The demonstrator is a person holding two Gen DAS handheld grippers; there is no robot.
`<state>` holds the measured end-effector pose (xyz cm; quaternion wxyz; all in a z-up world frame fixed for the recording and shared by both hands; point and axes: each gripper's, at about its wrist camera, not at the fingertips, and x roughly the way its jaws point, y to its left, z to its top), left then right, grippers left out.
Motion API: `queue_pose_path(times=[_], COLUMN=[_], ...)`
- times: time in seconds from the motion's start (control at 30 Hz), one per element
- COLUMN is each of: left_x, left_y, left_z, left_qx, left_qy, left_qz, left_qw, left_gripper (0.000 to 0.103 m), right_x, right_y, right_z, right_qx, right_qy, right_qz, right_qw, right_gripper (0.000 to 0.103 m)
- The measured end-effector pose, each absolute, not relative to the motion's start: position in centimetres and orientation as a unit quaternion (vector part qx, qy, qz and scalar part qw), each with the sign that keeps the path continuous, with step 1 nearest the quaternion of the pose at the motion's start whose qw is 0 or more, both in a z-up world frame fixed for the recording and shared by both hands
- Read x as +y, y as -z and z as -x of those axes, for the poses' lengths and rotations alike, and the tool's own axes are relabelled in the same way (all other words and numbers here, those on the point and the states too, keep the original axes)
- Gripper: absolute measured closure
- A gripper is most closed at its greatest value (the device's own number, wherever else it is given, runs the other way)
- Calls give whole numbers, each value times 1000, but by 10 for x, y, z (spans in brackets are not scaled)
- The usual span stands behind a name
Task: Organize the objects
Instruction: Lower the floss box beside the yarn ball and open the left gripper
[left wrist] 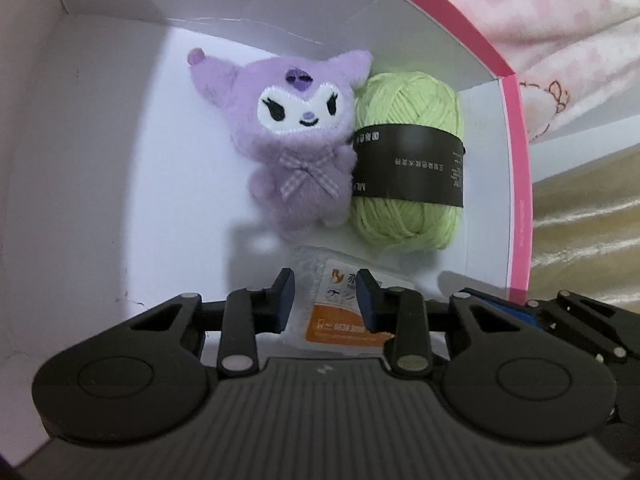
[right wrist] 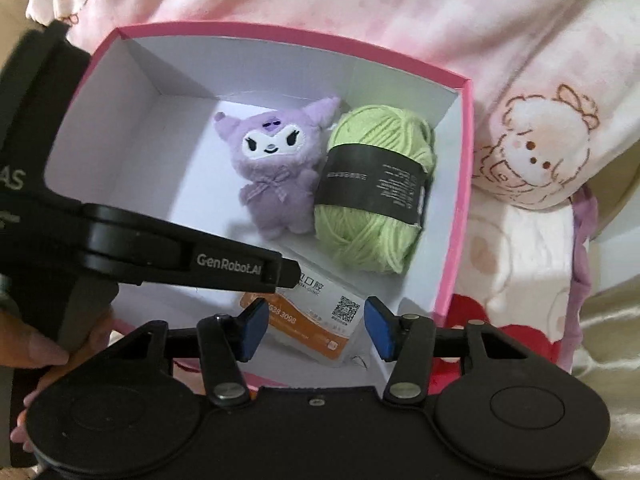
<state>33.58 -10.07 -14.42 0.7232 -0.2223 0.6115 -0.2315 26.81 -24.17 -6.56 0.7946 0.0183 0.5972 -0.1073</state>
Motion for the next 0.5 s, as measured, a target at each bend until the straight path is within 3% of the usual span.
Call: queue_pose_path(times=[0.4,0.5], left_x=[-105,-95], left_y=[133,119], left_z=[-346,-341], left_qx=[606,594], left_qy=[252,256], left_qz=[218,208], left_qw=[723,734], left_gripper=[70,57], right_x=[-238,-235], right_y=[50,44], right_z=[-228,-211], right_qx=[514,473], right_qy=[64,47], right_qz=[-39,-48], right_qw=[855,878], right_gripper=[47,46])
